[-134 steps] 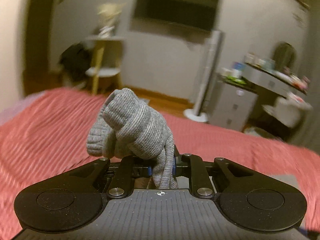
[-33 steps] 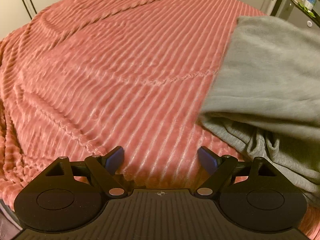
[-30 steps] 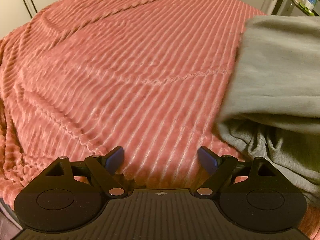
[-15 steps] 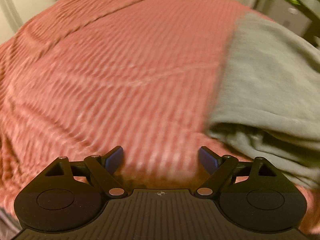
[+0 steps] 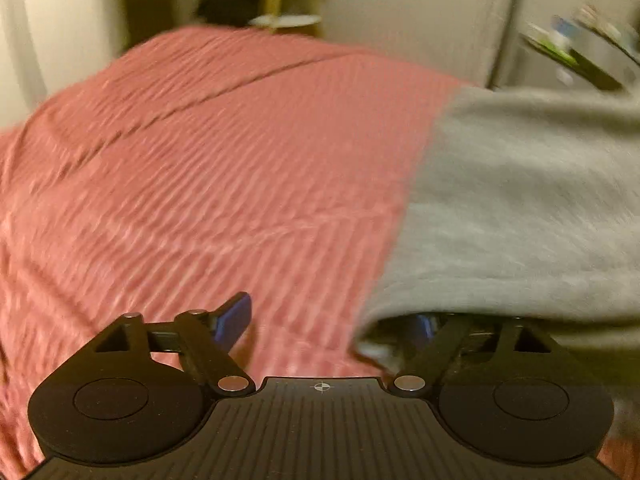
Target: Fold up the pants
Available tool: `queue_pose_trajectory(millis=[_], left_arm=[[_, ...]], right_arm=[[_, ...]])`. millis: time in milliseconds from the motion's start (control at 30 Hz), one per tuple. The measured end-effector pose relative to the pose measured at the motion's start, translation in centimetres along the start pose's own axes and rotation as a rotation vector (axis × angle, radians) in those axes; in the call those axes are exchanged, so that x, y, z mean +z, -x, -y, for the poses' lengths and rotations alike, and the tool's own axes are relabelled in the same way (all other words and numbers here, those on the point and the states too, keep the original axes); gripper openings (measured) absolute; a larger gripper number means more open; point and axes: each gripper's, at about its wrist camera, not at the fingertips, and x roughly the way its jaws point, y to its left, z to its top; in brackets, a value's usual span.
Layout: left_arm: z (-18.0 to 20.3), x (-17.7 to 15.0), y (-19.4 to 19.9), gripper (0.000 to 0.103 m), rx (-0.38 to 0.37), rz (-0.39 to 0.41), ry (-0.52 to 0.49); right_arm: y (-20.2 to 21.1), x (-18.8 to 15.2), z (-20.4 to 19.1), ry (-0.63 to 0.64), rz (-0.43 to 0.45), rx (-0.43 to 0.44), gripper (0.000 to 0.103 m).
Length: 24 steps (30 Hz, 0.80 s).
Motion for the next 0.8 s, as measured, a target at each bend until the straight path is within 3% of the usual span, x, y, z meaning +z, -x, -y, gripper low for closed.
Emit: queue_pose_trajectory(millis=[100, 200, 233, 300, 333, 400, 500, 600, 667, 733, 767, 800], left_arm=[[-1.6, 0.1, -0.6, 0.070, -0.071, -0.039, 0.087], [-1.8, 0.0, -0.9, 0.075, -0.066, -0.109, 0.092], [-2.1, -0.2, -1.0, 0.075, -0.079, -0.153, 0.110], [-3.1, 0.1, -0.6, 0.075, -0.133, -0.182, 0.160], [-3.8, 0.1, 0.0, 0.076, -0.157, -0.178, 0.183], [-4.4, 0.3, 1.2, 0.080, -0.173, -0.146, 0.194], [-4.1, 0.6, 2.6, 0.090, -0.181, -0.060, 0.128], [-2.5, 0.7, 2.2, 0.091, -0.152, -0.030, 0.017], [-1.5, 0.7, 1.6, 0.091, -0.147, -0.035, -0.004], [-0.6, 0.5, 1.1, 0.094, -0.136, -0.010, -0.032], [-0.2, 0.2, 0.8, 0.094, -0.119, -0.002, -0.057], [0.4, 0.2, 0.4, 0.094, -0.102, -0.019, -0.077]], right_arm=[[0.2, -0.6, 1.5, -0.022, -0.027, 0.005, 0.036], [-0.5, -2.9, 3.9, -0.029, -0.071, -0.056, 0.039], [-0.9, -3.7, 5.0, -0.026, -0.098, -0.117, 0.049], [-1.3, -5.3, 7.2, -0.029, -0.159, -0.333, 0.054], [-0.9, -5.9, 8.0, -0.041, -0.154, -0.373, 0.057], [0.3, -6.3, 9.8, -0.125, -0.141, -0.336, 0.071], [0.9, -6.2, 10.9, -0.207, -0.137, -0.292, 0.070], [1.1, -5.6, 8.7, -0.096, -0.081, -0.289, 0.069], [1.0, -5.5, 6.6, -0.011, -0.048, -0.281, 0.065], [0.8, -5.9, 4.9, 0.060, -0.032, -0.258, 0.050], [0.5, -6.1, 4.6, 0.075, -0.049, -0.253, 0.049], [0.0, -6.7, 4.6, 0.076, -0.093, -0.237, 0.041]])
